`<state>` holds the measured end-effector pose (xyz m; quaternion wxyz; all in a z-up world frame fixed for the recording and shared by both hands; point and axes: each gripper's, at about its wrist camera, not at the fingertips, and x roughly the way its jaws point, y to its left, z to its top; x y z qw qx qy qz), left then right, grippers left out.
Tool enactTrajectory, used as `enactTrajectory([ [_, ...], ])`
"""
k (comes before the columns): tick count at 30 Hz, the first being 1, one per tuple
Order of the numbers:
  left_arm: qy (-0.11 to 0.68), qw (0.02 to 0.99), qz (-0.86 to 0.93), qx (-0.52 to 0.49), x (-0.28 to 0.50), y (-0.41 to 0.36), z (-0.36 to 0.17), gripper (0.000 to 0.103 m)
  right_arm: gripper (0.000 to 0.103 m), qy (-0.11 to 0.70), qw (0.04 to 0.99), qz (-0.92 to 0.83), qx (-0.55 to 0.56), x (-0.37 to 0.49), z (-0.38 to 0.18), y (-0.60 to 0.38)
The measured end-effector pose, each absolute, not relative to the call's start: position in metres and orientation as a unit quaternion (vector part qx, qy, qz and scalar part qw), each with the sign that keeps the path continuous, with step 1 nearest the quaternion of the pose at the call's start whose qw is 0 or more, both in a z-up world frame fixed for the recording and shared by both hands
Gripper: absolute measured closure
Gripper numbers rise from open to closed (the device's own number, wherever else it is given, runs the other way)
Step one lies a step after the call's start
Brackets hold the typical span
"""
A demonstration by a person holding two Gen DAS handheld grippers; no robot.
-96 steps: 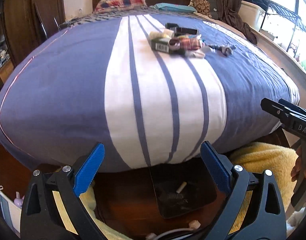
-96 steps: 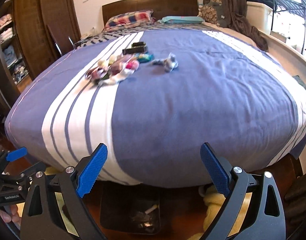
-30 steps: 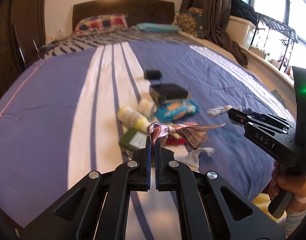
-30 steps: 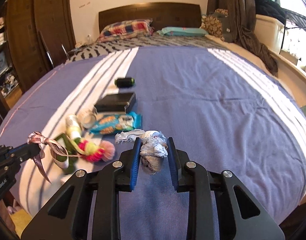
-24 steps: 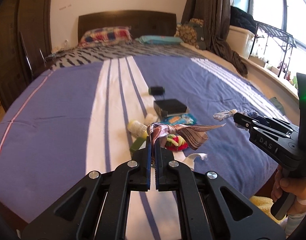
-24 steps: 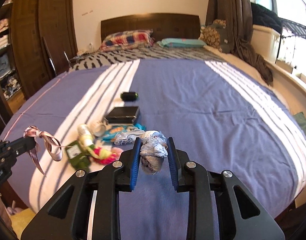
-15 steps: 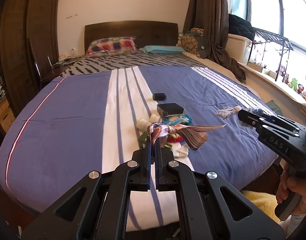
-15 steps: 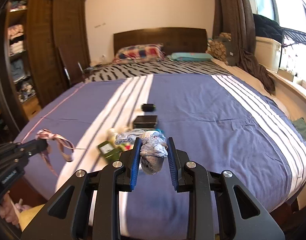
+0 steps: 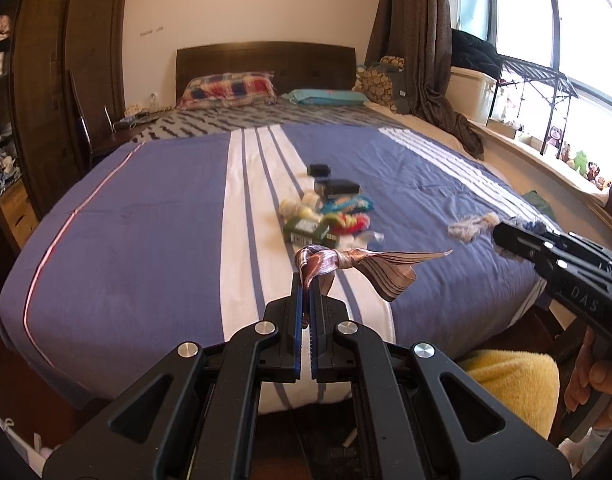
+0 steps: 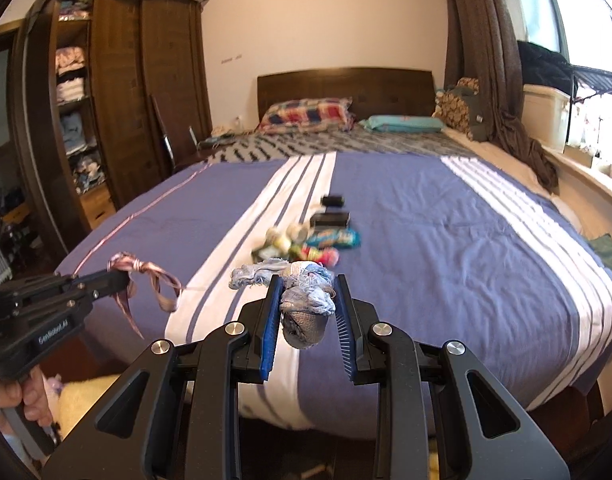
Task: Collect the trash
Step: 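Carry the ribbon and sock down over the black bin with both grippers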
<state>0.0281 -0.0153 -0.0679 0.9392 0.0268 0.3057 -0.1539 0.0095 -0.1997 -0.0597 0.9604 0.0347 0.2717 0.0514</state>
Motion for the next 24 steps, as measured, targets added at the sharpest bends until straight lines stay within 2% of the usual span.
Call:
enactTrajectory([
  [24,0.477,0.863,-0.165,0.038,0.024,-0.029,-0.227,0.102,0.076,0.449,0.889,0.075,0.043,0.0,-0.211,-0.177],
])
